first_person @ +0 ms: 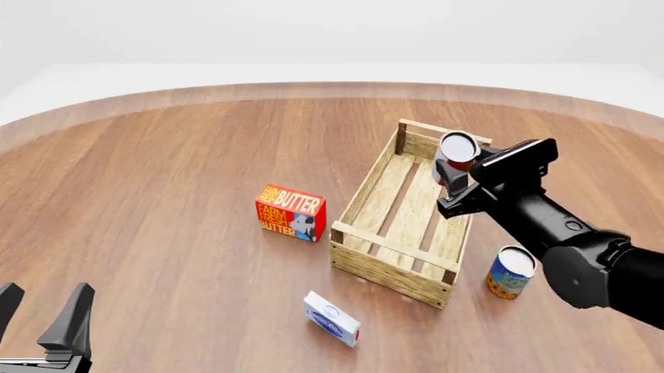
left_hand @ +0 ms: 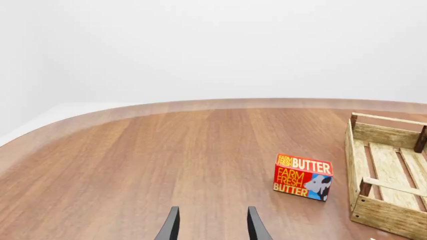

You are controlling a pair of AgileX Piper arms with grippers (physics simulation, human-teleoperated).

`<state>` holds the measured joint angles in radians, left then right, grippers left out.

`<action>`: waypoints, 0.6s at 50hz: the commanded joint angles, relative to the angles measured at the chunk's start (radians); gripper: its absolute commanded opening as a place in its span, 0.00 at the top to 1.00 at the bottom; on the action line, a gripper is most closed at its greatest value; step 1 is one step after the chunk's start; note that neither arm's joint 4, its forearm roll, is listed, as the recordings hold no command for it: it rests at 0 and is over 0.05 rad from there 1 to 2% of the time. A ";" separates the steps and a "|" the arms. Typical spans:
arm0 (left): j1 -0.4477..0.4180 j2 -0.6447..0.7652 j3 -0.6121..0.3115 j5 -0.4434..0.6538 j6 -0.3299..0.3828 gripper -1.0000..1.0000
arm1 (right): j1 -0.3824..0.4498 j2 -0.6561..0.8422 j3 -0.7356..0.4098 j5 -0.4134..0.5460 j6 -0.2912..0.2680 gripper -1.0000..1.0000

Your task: Pick up the tomato sauce, and put it in the wooden tray.

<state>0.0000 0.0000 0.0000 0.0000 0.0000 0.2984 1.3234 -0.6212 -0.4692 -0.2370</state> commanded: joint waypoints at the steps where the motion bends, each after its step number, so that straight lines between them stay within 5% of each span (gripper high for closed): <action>1: 0.000 0.000 0.000 0.000 0.000 0.00 | 0.014 0.095 -0.089 -0.001 0.014 1.00; 30: 0.000 0.000 0.000 0.000 0.000 0.00 | 0.031 0.291 -0.257 0.028 0.018 1.00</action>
<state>0.0000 0.0000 0.0000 0.0000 0.0000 0.3225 1.5487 -0.8235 -0.4487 -0.2392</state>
